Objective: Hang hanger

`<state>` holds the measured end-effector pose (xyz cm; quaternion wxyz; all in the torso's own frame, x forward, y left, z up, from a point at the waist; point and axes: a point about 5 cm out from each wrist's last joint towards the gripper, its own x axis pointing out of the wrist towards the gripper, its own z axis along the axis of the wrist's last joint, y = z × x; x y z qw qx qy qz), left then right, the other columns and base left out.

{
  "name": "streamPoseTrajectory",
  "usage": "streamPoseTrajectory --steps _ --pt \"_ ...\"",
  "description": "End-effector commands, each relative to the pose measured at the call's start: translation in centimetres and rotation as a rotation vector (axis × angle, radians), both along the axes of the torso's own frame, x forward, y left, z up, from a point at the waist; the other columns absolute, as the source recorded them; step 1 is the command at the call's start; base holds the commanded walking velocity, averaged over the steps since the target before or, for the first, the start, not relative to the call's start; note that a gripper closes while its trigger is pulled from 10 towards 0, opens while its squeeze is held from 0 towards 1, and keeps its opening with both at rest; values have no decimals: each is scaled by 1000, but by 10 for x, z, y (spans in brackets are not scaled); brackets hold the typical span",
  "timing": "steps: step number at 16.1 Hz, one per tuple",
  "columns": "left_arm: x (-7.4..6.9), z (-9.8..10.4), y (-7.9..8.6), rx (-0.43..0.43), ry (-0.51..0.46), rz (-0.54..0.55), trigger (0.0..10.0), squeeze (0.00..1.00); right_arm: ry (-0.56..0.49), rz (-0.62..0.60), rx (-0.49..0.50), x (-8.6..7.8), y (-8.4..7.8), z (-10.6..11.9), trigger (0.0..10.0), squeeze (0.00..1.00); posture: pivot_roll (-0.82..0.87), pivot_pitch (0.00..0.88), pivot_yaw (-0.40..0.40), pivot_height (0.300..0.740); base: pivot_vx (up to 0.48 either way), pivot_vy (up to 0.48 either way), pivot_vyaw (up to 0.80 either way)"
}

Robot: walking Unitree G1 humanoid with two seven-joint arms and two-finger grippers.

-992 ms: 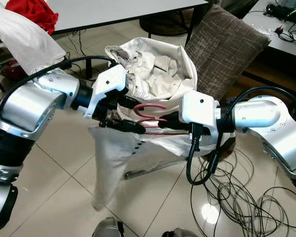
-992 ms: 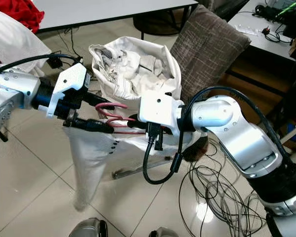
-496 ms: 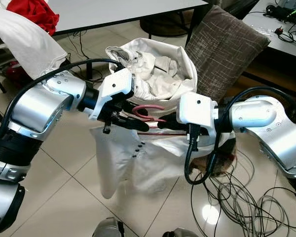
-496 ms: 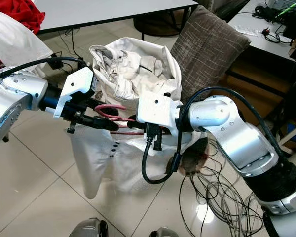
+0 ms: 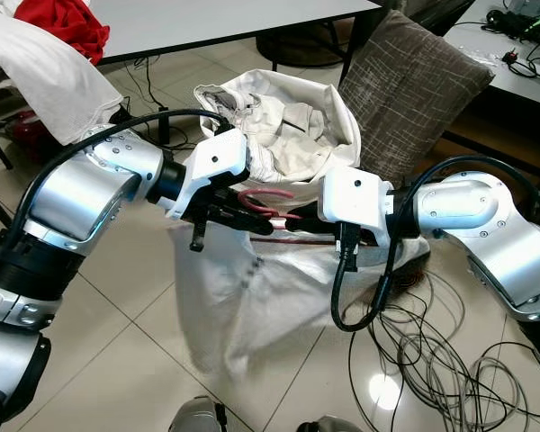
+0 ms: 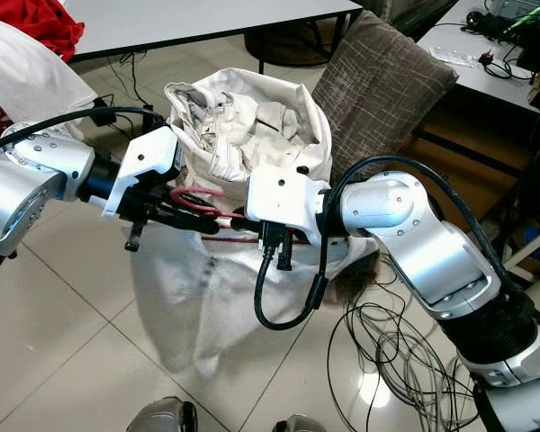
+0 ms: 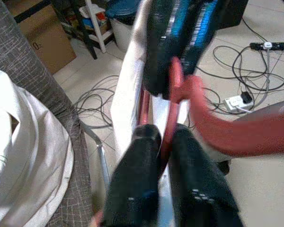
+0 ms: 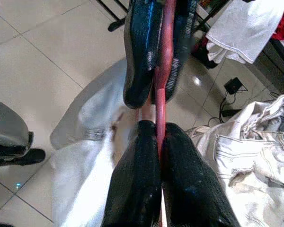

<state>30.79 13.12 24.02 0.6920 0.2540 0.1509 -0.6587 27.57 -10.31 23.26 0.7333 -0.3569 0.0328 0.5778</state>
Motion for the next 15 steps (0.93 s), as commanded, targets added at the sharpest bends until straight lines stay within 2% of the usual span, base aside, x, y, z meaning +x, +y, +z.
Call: streamPoseTrajectory --steps 1,6,7,8,11,12,13,15 --pt "4 1 -1 10 -22 26 0 0 -38 33 -10 0 3 9 10000 0 -20 31 -34 740 0 0 0" --pt "18 7 -2 -61 -101 128 0 0 -24 39 0 -1 4 8 10000 0 -20 29 -29 740 0 0 0" --pt "19 8 -1 -76 -105 143 0 0 -15 39 6 -2 4 8 10000 384 -21 28 -30 740 0 0 0" --pt "19 8 0 -91 -113 153 0 0 -9 39 13 -2 4 8 10000 1000 -23 29 -30 740 0 0 0" --pt "15 6 4 -120 -126 123 0 0 16 42 74 -1 2 16 10000 1000 -23 27 -31 740 0 0 0" --pt "10 6 7 -135 -112 106 0 0 22 52 159 -2 1 28 10000 1000 -23 27 -31 740 0 0 0" --pt "6 5 9 -145 -100 91 0 0 43 85 277 -4 0 44 10000 0 -23 27 -31 740 0 0 0" --pt "2 3 16 -155 -75 109 0 0 49 93 378 -5 -7 61 10000 0 -23 28 -32 740 0 0 0"
